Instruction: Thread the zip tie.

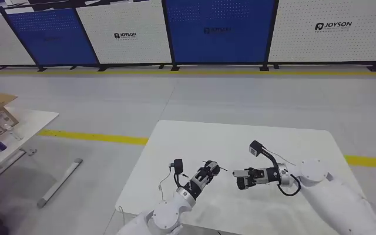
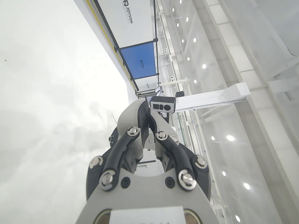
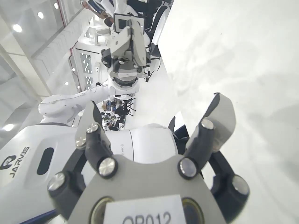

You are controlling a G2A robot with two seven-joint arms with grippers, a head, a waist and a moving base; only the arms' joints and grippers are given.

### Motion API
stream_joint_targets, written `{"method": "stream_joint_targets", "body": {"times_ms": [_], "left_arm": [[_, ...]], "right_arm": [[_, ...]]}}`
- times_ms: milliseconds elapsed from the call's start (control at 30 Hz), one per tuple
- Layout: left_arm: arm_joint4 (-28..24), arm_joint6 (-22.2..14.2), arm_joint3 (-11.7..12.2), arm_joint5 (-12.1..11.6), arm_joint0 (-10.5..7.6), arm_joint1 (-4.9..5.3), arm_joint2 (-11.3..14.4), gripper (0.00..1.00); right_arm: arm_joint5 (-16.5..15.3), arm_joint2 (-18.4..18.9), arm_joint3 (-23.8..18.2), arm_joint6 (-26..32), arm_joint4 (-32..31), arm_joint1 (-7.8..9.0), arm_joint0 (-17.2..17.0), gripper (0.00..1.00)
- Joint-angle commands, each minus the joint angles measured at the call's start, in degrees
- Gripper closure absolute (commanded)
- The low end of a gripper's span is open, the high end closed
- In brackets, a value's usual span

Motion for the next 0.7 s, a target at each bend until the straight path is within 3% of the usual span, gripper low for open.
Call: {"method": "stream_joint_targets", "body": {"times_ms": [0,433,567,667], "left_arm": [[-0.3,-0.5,-0.2,0.2,0.31,-0.03,-0.6,1.00],[-0.4,-0.7,-0.3,0.2,0.40,-0.17,-0.6,1.00],[-0.1,-1.1,-1.3,0.3,1.42,-0.36,-0.6,1.00],[0.2,0.0,-1.6,0.0,1.92,-0.57,-0.6,1.00]], "right_arm": [[-0.3,-0.2,0.6,0.6,0.9,-0.28,0.3,0.00],[-0.3,-0.2,0.6,0.6,0.9,-0.28,0.3,0.00],[1.2,-0.4,-2.3,-2.1,-2.4,-0.55,0.1,0.00],[1.5,-0.7,-2.0,-3.9,-4.4,-1.03,0.7,0.00]]}}
